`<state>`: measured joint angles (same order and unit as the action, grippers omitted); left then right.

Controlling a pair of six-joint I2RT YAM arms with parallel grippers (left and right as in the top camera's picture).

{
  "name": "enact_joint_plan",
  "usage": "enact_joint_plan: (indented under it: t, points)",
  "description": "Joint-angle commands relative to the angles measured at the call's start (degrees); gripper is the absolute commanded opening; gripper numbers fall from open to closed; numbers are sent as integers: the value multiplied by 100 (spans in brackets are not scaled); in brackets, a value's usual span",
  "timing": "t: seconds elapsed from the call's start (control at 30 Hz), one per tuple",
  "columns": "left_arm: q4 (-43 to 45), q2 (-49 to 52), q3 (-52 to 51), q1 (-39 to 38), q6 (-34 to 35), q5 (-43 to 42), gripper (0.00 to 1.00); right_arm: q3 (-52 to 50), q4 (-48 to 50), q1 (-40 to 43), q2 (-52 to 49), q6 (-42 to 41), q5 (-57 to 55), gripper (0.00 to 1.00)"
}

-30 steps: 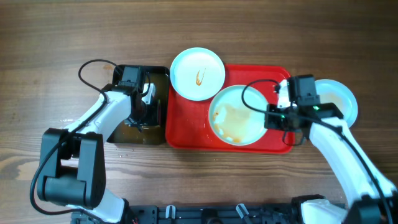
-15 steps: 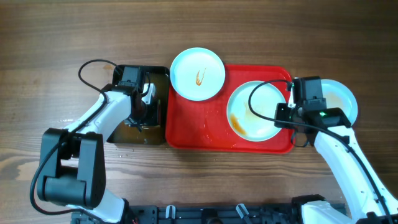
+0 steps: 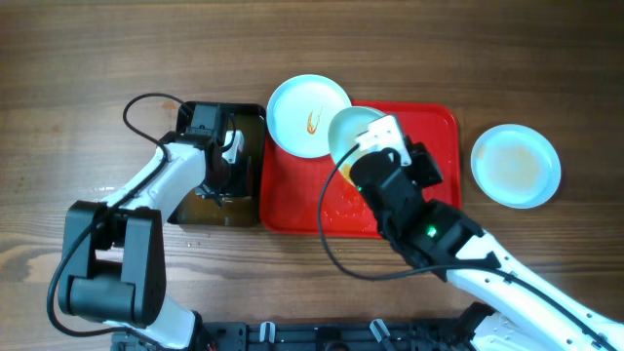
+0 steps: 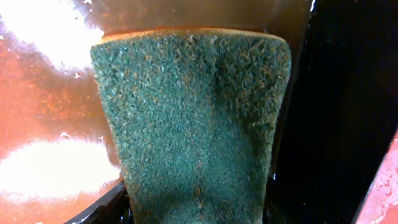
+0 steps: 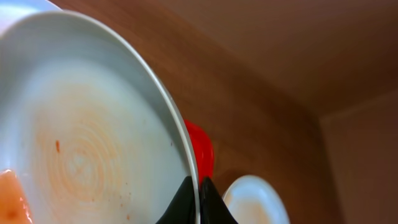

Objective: Clean dirty plates on tray and stack at the side
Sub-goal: 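Lift the wiped plate and stack it on the plate at right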

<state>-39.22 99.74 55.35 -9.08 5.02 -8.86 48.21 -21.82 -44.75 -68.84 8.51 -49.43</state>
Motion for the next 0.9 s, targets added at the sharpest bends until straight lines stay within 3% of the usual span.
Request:
enact_joint_plan:
  t: [0.0, 0.2, 0.27, 0.33, 0.43, 0.5, 0.67, 0.87]
  points:
    - [-2, 13, 17, 24, -7, -72, 56, 96, 323, -225, 79, 1449, -564, 4]
    - [-2, 11, 17, 24, -7, -72, 56, 96, 315, 79, -33, 815, -756, 4]
    - [-2, 13, 17, 24, -9, -72, 56, 96, 229, 317, -109, -136, -621, 4]
    - [-2, 13, 17, 24, -7, -72, 56, 96, -74, 785, -219, -1119, 208, 4]
    - [-2, 13, 17, 24, -7, -72, 57, 94, -813, 1853, -422, -3206, 1294, 4]
    - [-4, 13, 17, 24, -7, -72, 57, 94, -1045, 2730, -459, -3877, 2334, 4]
    - [-4, 13, 17, 24, -7, -72, 56, 92, -1150, 4896, -459, -4175, 4177, 4]
    - [-2, 13, 17, 24, -7, -72, 56, 52, -1508, 6714, -557, -4142, 4308, 4]
